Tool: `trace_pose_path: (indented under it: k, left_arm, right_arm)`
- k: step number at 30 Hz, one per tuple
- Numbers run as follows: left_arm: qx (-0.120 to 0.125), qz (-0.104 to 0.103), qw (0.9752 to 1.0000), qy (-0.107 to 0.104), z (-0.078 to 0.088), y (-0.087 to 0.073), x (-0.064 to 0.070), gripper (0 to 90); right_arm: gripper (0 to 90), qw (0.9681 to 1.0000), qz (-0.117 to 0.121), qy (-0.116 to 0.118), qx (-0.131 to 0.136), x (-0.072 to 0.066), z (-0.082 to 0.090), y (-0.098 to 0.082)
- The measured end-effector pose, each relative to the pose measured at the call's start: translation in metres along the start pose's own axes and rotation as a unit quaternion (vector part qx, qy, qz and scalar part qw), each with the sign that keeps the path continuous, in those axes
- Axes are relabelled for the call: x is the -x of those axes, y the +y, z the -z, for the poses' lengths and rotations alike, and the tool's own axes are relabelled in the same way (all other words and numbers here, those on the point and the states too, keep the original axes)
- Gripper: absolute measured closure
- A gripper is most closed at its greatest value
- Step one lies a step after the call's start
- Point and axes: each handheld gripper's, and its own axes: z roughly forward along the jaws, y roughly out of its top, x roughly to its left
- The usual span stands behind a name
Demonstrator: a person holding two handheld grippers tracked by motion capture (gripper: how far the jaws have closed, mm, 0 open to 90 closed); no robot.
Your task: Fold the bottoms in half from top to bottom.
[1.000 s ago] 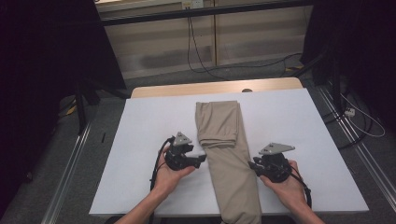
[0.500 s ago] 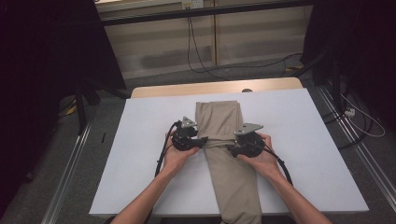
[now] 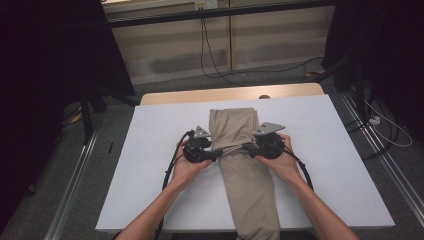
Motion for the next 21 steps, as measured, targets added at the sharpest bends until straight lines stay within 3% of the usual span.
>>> trace_pose_path:
  k: [1,3,6,9,11,13,15,16,17,18,21]
  left_arm:
    - [0.003,0.003,1.0,0.002,-0.002,-0.001,0.001,51.2]
    - [0.0,-0.004,1.0,0.005,-0.002,0.0,0.002,58.7]
    - [-0.003,0.009,1.0,-0.001,-0.001,0.0,0.001,66.1]
    - [0.009,0.032,0.9993,-0.015,0.002,0.0,-0.004,75.9]
    - [0.011,0.038,0.999,-0.019,0.002,0.0,-0.006,76.5]
    - [0.012,0.036,0.9992,-0.017,0.001,0.0,-0.005,76.1]
    - [0.015,0.035,0.9992,-0.008,0.001,0.001,-0.004,72.3]
    - [0.022,0.044,0.9988,0.002,-0.001,0.002,-0.003,65.2]
    - [0.018,0.044,0.9989,-0.002,-0.001,0.002,-0.004,61.3]
    - [0.024,0.052,0.9983,-0.004,-0.003,0.002,-0.003,62.3]
    - [0.021,0.045,0.9987,-0.009,-0.002,0.007,-0.002,80.1]
  right_arm:
    - [38.6,1.0,0.0,0.004,0.003,0.001,-0.001,0.001]
    - [46.9,0.9996,-0.011,0.026,0.003,0.003,-0.004,0.001]
    - [45.6,0.9991,-0.003,0.037,-0.021,0.001,-0.011,-0.005]
    - [52.8,0.9986,0.01,0.044,-0.025,-0.002,-0.014,-0.006]
    - [68.5,0.9985,0.016,0.041,-0.032,-0.003,-0.016,-0.006]
    - [77.6,0.9987,0.003,0.041,-0.031,-0.001,-0.017,-0.006]
    - [82.3,0.9985,-0.013,0.043,-0.03,0.0,-0.017,-0.005]
    - [83.1,0.9985,-0.016,0.042,-0.032,0.001,-0.016,-0.004]
    - [83.4,0.9983,-0.021,0.043,-0.033,0.002,-0.015,-0.003]
    - [83.6,0.9981,-0.023,0.046,-0.033,0.004,-0.014,-0.002]
    - [83.8,0.9976,-0.037,0.051,-0.029,0.009,-0.008,0.003]
